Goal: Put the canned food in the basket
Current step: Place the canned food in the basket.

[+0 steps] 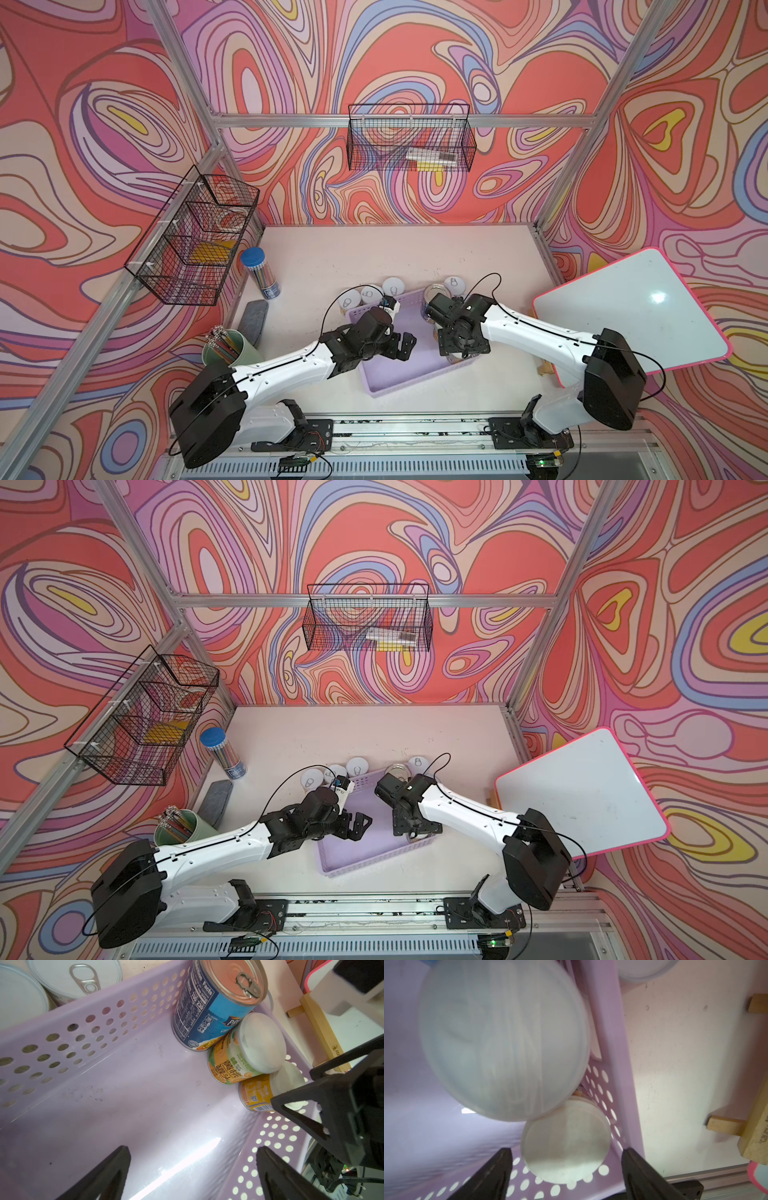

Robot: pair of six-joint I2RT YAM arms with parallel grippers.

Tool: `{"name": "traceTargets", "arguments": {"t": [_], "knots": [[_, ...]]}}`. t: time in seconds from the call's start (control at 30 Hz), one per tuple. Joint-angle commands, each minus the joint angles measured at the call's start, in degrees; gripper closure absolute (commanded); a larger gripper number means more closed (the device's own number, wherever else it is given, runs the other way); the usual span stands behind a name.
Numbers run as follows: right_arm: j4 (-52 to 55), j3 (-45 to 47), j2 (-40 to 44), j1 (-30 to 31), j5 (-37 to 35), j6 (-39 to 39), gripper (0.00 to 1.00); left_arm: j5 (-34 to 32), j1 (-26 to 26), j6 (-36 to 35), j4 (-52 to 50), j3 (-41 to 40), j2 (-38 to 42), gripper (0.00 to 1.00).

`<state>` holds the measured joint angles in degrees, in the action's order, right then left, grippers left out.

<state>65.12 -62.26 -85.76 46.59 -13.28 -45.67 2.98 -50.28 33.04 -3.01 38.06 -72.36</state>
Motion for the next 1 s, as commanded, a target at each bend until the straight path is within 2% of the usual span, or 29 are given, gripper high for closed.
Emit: {"name": "traceTargets", "arguments": {"t": [0.0, 0.3, 0.47, 0.73, 0.87, 0.97], "knots": [[1.5, -1.1, 1.1, 0.2, -1.5, -0.6, 0.14, 0.5, -0.2, 0.0, 0.2, 1.6, -0.6, 0.01], [-5.1, 0.5, 8.2, -2.2, 1.4, 3.1, 0.15, -2.5, -0.3, -3.2, -5.3, 4.7, 0.4, 0.01], [-11.0, 4.4, 11.1, -9.0, 7.8, 7.6, 0.02, -8.7, -0.3, -4.0, -15.3, 8.1, 3.3, 0.01], [-19.8, 9.4, 13.9, -16.1, 17.8, 12.9, 0.02, -21.1, -0.3, 4.7, -39.6, 11.6, 15.4, 0.01], [-20.5, 10.2, 12.5, -17.9, 17.0, 14.1, 0.02, -25.6, -0.3, 11.0, -51.7, 11.2, 20.2, 0.01], [-20.4, 10.6, 11.4, -18.2, 14.9, 14.1, 0.02, -25.1, -0.2, 13.4, -53.9, 9.2, 21.2, 0.01]]}}
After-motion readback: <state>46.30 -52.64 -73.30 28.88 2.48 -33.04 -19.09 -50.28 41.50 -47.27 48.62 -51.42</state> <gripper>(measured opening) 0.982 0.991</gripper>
